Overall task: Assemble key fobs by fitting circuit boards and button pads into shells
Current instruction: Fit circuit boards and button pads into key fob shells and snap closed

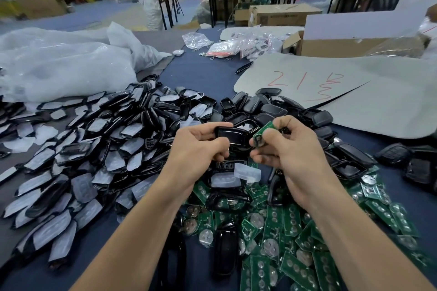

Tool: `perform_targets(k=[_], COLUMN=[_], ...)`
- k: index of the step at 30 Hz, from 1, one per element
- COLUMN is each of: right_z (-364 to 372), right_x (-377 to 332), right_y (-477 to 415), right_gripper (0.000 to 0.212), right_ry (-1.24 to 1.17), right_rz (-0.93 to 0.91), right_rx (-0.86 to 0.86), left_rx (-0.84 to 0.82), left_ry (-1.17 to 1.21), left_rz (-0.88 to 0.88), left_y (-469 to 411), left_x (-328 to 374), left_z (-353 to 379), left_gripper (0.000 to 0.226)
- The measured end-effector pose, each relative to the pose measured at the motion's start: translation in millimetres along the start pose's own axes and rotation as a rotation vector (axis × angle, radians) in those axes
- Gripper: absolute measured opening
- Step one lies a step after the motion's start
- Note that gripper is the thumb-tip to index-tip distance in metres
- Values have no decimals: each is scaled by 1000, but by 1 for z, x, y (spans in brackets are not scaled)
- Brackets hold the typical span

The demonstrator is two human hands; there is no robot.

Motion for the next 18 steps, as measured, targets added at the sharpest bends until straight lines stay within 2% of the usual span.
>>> perform_targets(k=[5,9,11,13,15,18], right_z=[11,10,11,18,24,27], right_x=[-1,-7,-8,0,6,11], right_y=[9,10,9,12,17,19], right_gripper=[12,15,19,27,27,22], right_ry=[426,456,401,298,297,295], right_rz=[-283,-368,-348,-240,-200,-173], right_rx=[-98,-50,-77,-159,-212,-226], left_rx=[39,61,27,-28,-39,-20], left_ry=[-44,-87,-132,-148,-158,-163], left_rz=[41,65,63,46,21,17], left_y=[1,0,0,3,5,6], left_x=[4,6,6,5,4,2], left_z=[-3,-5,-3,2,5,6], left_gripper=[24,16,11,12,14,38])
Point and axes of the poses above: each hand's wrist, its own y-axis away from the middle knuckle, its own z-axis out of the palm, x = y × z, the point moved 9 cm from there along -y, towards the middle knuckle, and after that the axes turned 15 degrees about x, right-handed, at the moved point
